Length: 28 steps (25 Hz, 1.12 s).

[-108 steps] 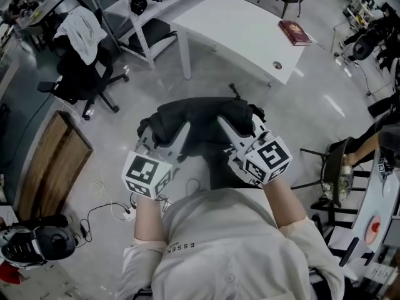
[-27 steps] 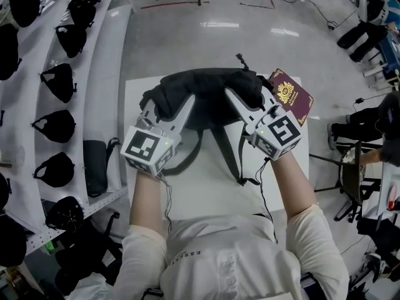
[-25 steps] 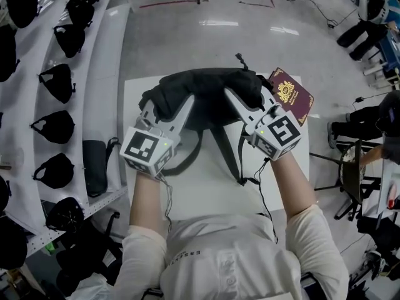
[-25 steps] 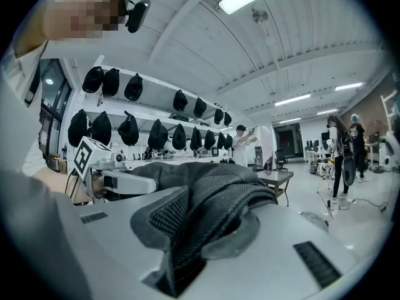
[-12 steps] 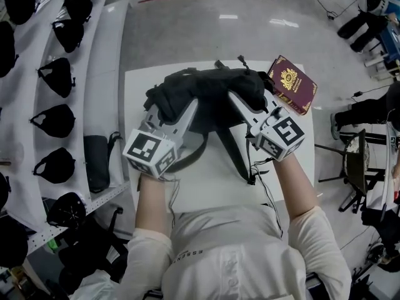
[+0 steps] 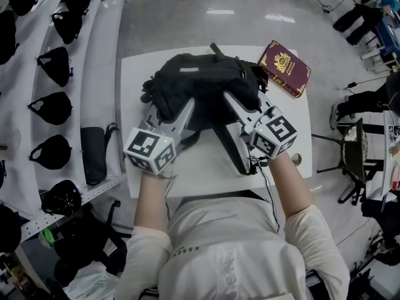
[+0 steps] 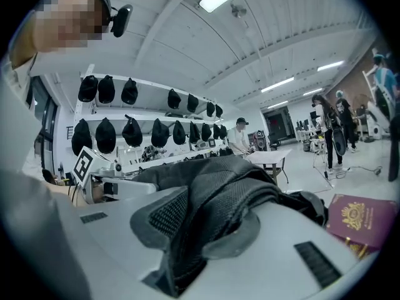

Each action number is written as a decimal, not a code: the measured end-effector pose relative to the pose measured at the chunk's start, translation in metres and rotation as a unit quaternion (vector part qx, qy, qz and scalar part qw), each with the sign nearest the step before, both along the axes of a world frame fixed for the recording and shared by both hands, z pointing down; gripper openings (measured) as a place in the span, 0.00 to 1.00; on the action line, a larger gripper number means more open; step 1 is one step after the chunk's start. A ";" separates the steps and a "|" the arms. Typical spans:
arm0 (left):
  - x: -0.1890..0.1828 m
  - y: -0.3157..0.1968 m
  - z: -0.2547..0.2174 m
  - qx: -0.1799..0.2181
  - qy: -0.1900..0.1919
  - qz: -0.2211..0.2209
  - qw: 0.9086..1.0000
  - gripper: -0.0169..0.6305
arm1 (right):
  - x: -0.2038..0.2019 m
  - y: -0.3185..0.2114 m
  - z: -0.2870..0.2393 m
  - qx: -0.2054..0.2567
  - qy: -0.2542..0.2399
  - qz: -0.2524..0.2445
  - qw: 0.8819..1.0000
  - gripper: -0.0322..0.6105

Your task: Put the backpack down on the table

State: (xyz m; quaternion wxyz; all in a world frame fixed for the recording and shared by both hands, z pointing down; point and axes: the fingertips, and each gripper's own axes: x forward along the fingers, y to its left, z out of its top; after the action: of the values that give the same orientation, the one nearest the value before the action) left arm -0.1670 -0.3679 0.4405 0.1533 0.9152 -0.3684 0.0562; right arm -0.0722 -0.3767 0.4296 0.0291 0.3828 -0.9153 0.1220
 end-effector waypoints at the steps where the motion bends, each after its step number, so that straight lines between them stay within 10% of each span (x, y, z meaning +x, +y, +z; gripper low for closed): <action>1: 0.000 0.005 0.002 -0.006 0.003 -0.001 1.000 0.16 | 0.000 0.006 0.002 -0.002 -0.003 0.000 1.000 0.20; 17: -0.004 0.101 0.049 -0.095 0.028 -0.011 0.995 0.17 | 0.000 0.101 0.046 -0.071 -0.014 0.003 0.997 0.22; 28: 0.000 0.152 0.093 -0.080 0.018 -0.003 0.997 0.19 | 0.007 0.151 0.093 -0.118 -0.023 0.017 0.993 0.25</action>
State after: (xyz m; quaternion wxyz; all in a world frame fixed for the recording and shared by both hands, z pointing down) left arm -0.1675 -0.2158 0.5334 0.2327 0.8999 -0.3624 0.0682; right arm -0.0655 -0.2258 0.5228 0.0514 0.3896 -0.8880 0.2387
